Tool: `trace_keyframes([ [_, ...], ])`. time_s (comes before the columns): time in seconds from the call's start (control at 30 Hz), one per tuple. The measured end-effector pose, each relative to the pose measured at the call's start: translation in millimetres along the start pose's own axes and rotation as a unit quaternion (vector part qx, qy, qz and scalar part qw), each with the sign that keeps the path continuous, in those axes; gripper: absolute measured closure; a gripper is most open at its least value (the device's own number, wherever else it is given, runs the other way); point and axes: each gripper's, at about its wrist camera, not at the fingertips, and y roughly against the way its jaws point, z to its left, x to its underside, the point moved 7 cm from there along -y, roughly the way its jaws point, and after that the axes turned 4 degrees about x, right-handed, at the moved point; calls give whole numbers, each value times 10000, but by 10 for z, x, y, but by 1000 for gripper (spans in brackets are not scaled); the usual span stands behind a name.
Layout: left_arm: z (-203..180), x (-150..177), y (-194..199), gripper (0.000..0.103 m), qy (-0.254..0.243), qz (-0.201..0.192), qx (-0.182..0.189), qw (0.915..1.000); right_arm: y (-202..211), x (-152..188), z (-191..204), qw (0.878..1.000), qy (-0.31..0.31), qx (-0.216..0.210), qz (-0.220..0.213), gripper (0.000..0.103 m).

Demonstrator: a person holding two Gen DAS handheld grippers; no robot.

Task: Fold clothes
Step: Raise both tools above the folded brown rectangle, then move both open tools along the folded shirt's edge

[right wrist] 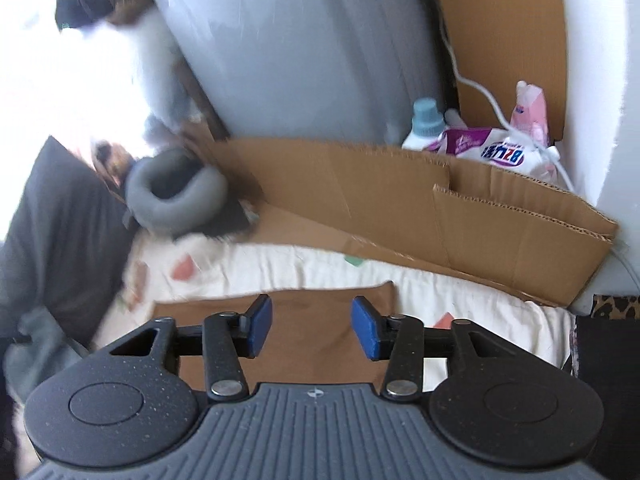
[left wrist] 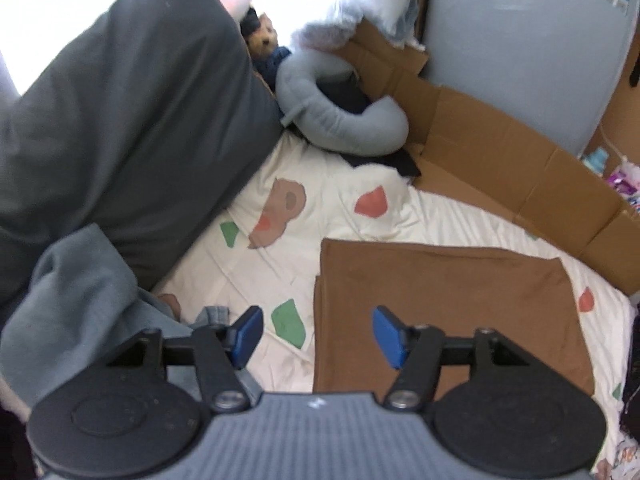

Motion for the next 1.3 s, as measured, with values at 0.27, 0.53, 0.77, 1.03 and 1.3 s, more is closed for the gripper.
trace_keyframes([
  [0.27,11,-12,185,35,313,-216,244,9990,325,3,-24,9998,-9,180,-55,44],
  [0.53,11,190,-84,35,701,-176,645,9953,411,185,-75,9987,150,475,95,44],
  [0.77,51,554,-318,34,716,-44,586,9957,343,462,-198,9977,203,613,220,43],
  [1.03,92,1012,-694,34,696,165,476,9963,-98,1030,-417,9974,-32,543,476,43],
  [1.3,123,1465,-1150,34,915,379,360,9944,-759,1801,-571,9923,-50,671,1041,44],
])
